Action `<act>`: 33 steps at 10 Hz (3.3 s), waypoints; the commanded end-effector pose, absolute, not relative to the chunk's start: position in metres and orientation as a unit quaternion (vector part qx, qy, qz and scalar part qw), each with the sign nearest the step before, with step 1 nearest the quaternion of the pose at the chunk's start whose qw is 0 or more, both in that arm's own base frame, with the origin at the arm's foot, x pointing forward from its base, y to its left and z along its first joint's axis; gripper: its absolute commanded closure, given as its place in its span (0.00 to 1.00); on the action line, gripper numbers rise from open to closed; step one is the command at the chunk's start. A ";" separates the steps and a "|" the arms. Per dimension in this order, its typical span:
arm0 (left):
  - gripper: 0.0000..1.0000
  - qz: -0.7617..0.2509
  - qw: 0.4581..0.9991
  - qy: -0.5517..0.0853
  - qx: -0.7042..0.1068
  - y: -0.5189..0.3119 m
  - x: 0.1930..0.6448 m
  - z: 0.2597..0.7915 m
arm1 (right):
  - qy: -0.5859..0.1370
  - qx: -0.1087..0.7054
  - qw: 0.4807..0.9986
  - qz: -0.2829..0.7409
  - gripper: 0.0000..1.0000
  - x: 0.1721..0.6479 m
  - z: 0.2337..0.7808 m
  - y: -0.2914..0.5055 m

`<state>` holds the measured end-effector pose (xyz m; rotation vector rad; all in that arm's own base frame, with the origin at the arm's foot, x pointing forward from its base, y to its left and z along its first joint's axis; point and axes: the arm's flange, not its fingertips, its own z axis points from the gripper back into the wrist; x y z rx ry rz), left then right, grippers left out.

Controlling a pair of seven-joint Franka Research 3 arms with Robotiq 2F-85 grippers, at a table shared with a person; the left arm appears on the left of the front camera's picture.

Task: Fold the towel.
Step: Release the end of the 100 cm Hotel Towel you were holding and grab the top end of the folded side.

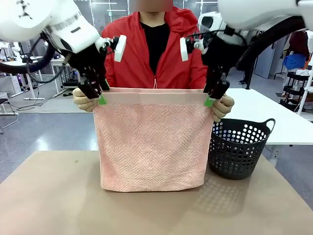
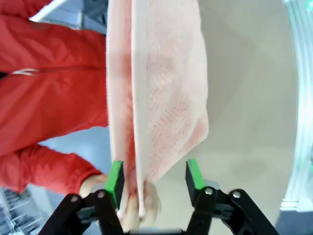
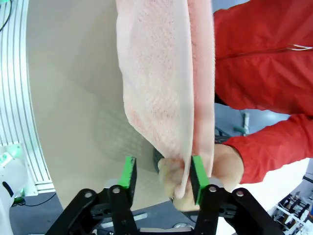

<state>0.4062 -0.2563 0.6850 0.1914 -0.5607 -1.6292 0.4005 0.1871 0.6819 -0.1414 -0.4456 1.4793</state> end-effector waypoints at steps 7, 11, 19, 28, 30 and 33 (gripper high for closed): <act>0.00 -0.715 0.629 -0.287 0.105 -0.249 0.401 0.706 | -0.269 -0.058 0.691 0.668 0.00 0.387 0.707 0.178; 0.00 -0.720 0.643 -0.242 0.101 -0.268 0.435 0.703 | -0.222 -0.019 0.702 0.676 0.00 0.432 0.698 0.190; 0.60 -0.713 0.678 -0.173 0.042 -0.271 0.473 0.654 | -0.163 0.015 0.731 0.662 0.58 0.472 0.647 0.194; 1.00 -0.714 0.678 -0.172 0.036 -0.267 0.467 0.650 | -0.167 0.007 0.732 0.661 1.00 0.463 0.646 0.192; 1.00 -0.712 0.681 -0.168 0.036 -0.268 0.466 0.649 | -0.166 0.007 0.732 0.660 1.00 0.465 0.645 0.192; 1.00 -0.719 0.671 -0.174 0.047 -0.271 0.472 0.648 | -0.168 0.003 0.732 0.660 1.00 0.468 0.648 0.195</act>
